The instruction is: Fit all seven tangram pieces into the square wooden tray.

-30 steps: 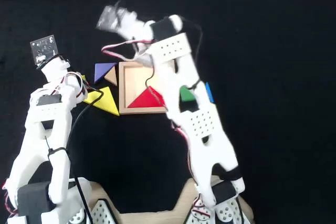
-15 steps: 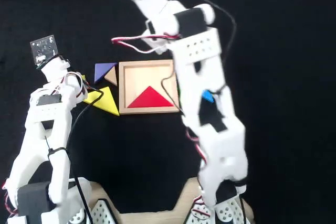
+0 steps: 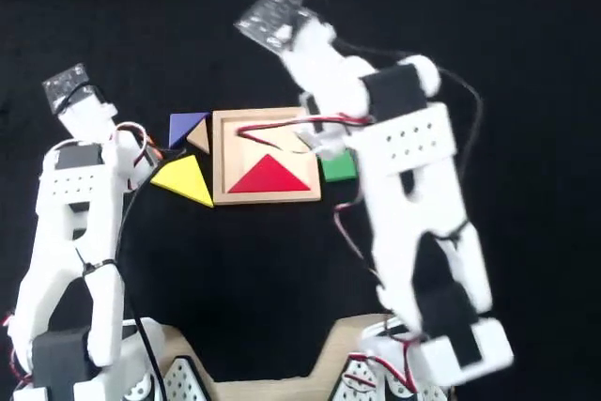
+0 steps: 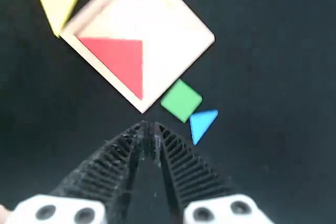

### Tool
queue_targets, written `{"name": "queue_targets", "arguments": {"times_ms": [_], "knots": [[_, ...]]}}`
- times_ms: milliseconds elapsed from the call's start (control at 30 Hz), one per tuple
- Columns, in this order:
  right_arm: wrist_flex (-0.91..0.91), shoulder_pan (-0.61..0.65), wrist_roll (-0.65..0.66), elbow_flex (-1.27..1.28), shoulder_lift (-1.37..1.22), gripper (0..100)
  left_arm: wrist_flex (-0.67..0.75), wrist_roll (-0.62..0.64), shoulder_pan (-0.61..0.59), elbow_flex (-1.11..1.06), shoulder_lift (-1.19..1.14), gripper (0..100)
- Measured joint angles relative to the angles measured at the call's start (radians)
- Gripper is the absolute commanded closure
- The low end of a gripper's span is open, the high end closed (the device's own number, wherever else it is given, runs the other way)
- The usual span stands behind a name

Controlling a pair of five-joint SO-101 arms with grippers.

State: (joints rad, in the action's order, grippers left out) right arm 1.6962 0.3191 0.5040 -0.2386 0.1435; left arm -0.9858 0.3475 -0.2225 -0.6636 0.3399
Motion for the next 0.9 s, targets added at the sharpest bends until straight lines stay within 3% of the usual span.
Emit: {"name": "queue_targets", "arguments": {"times_ms": [233, 567, 800, 900], "knots": [[-0.269, -0.115, -0.123, 0.43, 0.175, 98.7, -0.081, 0.002, 0.018, 0.026, 0.0, 86], [-0.779, -0.118, -0.239, 1.054, 0.301, 98.7, -0.089, -0.106, 0.018, -0.077, 0.002, 86], [-0.919, -0.123, -0.278, 1.186, 0.302, 98.7, -0.089, -0.107, 0.068, -0.049, 0.002, 86], [-1.0, -0.181, -0.295, 1.238, 0.302, 98.7, -0.04, -0.107, 0.121, -0.034, -0.003, 87]]}}
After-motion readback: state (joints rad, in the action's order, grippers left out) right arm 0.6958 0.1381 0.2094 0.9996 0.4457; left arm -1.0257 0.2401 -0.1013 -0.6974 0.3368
